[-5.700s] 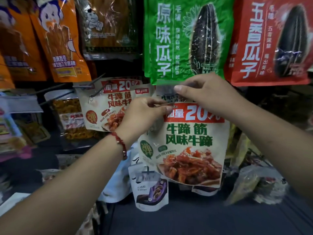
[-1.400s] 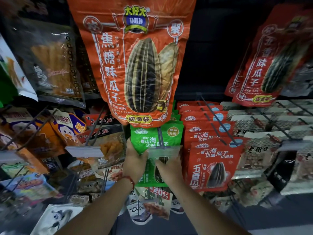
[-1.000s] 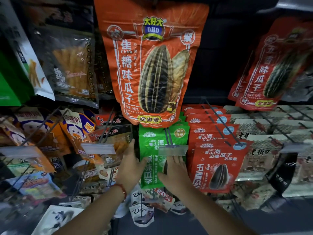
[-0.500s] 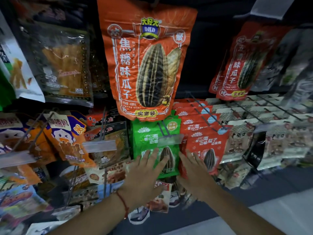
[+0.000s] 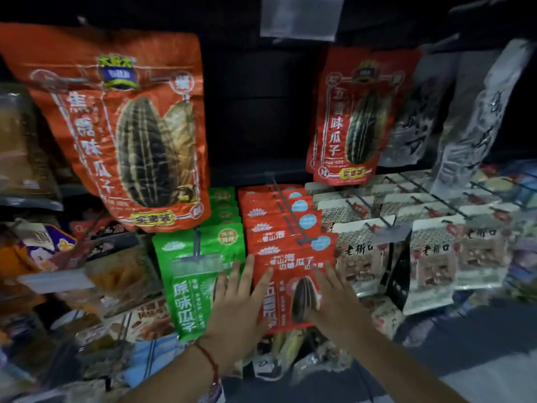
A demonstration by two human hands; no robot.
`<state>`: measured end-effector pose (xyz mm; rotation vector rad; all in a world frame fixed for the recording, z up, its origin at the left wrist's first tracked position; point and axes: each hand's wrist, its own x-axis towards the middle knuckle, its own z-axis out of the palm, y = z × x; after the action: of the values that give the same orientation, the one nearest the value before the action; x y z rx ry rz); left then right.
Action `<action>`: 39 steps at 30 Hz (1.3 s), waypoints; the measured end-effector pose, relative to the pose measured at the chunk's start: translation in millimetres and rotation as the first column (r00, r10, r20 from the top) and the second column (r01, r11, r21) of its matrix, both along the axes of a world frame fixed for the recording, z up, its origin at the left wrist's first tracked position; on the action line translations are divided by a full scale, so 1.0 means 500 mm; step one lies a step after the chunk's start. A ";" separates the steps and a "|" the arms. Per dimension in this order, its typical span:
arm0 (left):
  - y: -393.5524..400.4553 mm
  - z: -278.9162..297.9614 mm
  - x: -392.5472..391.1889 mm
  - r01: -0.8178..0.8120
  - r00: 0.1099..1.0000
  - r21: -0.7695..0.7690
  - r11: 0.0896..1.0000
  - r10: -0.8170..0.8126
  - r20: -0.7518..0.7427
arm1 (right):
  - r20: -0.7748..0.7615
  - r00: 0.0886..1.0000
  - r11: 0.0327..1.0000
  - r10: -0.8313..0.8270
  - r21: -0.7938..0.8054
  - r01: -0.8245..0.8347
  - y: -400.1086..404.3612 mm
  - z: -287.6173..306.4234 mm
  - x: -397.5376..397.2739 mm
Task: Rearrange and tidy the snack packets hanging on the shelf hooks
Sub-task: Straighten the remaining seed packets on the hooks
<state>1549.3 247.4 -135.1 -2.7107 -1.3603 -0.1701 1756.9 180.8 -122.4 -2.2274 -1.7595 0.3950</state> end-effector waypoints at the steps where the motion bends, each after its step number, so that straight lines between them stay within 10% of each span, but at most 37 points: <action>1: 0.003 -0.006 0.021 -0.022 1.000 0.025 0.999 0.022 0.003 | -0.010 1.000 1.000 0.013 0.001 -0.013 0.004 0.000 0.020; 14: 0.024 -0.039 0.199 -0.391 0.919 0.110 0.914 0.381 0.103 | -0.058 0.974 0.975 0.217 0.056 -0.214 0.078 -0.007 0.140; 23: 0.107 -0.045 0.202 -0.405 0.904 0.011 0.914 0.399 0.151 | -0.295 0.950 0.981 0.098 0.190 -0.042 0.159 -0.034 0.142; 27: 0.078 -0.040 0.188 -0.376 0.868 -0.101 0.921 0.388 0.309 | -0.558 0.828 0.966 -0.053 0.181 0.184 0.163 -0.053 0.133; 33: 0.027 -0.053 0.193 -0.293 0.525 -0.370 0.882 0.471 0.709 | -0.831 0.550 0.947 -0.087 0.102 0.304 0.168 -0.065 0.091; 39: 0.040 -0.064 0.183 -0.249 0.629 -0.431 0.867 0.483 0.609 | -0.900 0.425 0.933 -0.097 0.067 0.353 0.164 -0.063 0.069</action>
<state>1640.7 267.4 -166.9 -2.5869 -2.2943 -1.1561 1791.5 262.8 -153.7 -1.5113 -0.8296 0.9962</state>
